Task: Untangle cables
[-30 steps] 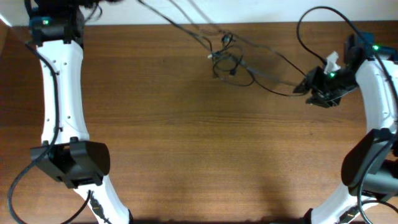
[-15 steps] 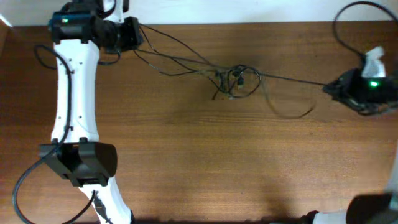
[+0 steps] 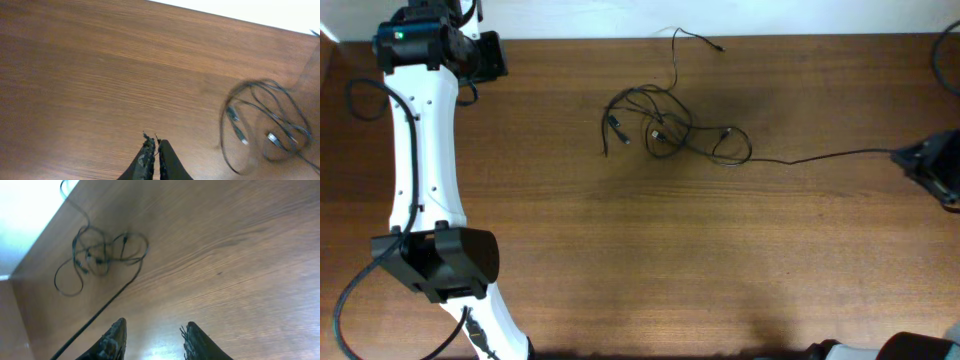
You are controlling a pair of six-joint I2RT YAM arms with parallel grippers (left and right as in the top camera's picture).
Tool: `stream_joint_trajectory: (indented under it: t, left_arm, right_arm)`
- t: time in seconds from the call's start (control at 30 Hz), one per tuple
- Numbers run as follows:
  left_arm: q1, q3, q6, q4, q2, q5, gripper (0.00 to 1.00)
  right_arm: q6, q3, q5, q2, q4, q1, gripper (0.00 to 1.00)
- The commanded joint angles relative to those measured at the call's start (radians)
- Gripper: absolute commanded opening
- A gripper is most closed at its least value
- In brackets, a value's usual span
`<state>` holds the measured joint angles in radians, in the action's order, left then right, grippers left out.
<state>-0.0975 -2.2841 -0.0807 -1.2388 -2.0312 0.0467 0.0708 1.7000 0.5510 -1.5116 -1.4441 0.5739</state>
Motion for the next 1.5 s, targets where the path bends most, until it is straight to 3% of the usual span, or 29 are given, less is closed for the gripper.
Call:
stream_joint_trajectory:
  t: [0.0,0.1,0.17,0.33,0.37,0.43,0.47,0.63,0.73,0.83,1.0,1.2,1.3,1.33,1.37,1.47]
  left_arm:
    - [0.019,-0.008,0.132,-0.017,0.008,0.204,0.06]
    - [0.066,-0.008,0.174,-0.036,0.008,0.314,0.14]
    - [0.108,-0.008,0.192,-0.044,0.008,0.332,0.29]
    - [0.268,-0.008,0.199,-0.033,-0.036,0.332,0.49]
    - [0.313,-0.008,0.233,-0.018,-0.067,0.332,0.54]
    - [0.381,-0.008,0.255,0.024,-0.126,0.332,0.59]
    - [0.409,-0.008,0.256,0.056,-0.154,0.332,0.63]
    - [0.568,-0.008,0.47,0.21,-0.32,0.329,0.72]
    - [0.624,-0.008,0.514,0.277,-0.405,0.262,0.73]
    - [0.658,-0.008,0.624,0.333,-0.479,0.259,0.72]
    - [0.658,-0.008,0.632,0.484,-0.56,0.233,0.74]
    - [0.653,-0.008,0.631,0.543,-0.609,0.154,0.73]
    - [0.648,-0.008,0.631,0.573,-0.609,0.154,0.57]
    - [0.647,-0.008,0.623,0.575,-0.609,0.155,0.34]
    - [0.647,-0.01,0.576,0.578,-0.609,0.155,0.19]
    - [0.647,-0.06,0.47,0.549,-0.609,0.155,0.11]
  right_arm:
    - [-0.015,0.001,0.006,0.002,0.0,-0.128,0.04]
    - [-0.011,0.001,-0.004,0.002,0.012,-0.259,0.04]
    - [-0.005,0.001,-0.028,0.002,0.023,-0.313,0.04]
    - [0.118,0.001,-0.221,0.0,0.034,-0.297,0.05]
    - [0.125,0.001,-0.238,-0.005,0.035,-0.284,0.15]
    - [0.121,0.0,-0.247,-0.016,0.029,-0.273,0.82]
    - [0.117,0.0,-0.257,-0.025,0.024,-0.271,0.99]
    - [0.117,0.0,-0.276,-0.042,0.023,-0.272,0.99]
    - [0.117,0.0,-0.275,-0.043,0.021,-0.272,0.99]
    - [0.117,0.0,-0.275,-0.046,0.018,-0.272,0.99]
    - [0.117,0.0,-0.276,-0.048,0.003,-0.272,0.99]
    - [0.117,0.0,-0.276,-0.049,0.003,-0.272,0.99]
    - [0.117,0.0,-0.276,-0.049,0.004,-0.272,0.99]
    - [0.117,-0.001,-0.276,-0.049,0.004,-0.272,0.99]
    - [0.117,-0.002,-0.276,-0.049,0.005,-0.272,0.99]
    - [0.117,-0.002,-0.276,-0.051,0.008,-0.272,0.99]
